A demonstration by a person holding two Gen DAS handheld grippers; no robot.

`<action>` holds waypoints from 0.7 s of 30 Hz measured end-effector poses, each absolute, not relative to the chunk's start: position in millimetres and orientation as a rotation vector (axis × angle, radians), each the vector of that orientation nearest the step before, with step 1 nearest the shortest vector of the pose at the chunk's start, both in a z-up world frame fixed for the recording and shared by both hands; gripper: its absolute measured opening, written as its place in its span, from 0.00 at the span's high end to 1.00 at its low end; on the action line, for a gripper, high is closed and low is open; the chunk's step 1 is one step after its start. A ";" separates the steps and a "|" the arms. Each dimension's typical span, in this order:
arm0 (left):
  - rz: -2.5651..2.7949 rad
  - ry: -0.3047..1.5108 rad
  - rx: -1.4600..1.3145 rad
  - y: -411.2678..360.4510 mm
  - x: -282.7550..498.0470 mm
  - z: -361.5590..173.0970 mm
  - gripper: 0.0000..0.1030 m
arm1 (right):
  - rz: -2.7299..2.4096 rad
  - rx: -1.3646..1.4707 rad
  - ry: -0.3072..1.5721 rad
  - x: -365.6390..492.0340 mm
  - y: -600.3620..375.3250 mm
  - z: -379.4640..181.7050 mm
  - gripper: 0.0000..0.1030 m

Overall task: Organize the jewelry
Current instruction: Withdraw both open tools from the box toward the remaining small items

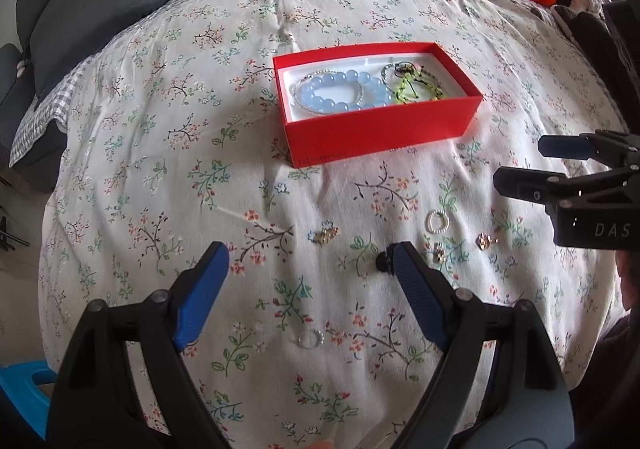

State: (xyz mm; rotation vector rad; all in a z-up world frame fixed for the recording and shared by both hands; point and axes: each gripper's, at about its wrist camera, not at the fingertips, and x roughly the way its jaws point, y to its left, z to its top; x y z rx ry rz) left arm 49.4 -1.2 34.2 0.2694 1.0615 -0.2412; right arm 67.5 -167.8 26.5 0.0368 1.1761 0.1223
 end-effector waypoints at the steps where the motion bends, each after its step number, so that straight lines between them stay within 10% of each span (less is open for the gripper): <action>1: -0.243 1.062 0.275 -1.0 47.2 33.3 0.18 | 0.127 0.036 1.185 64.6 -168.6 24.8 0.19; 21: -0.262 1.147 0.277 28.9 37.5 6.9 0.18 | 0.139 0.001 1.300 41.7 -184.3 -2.9 0.19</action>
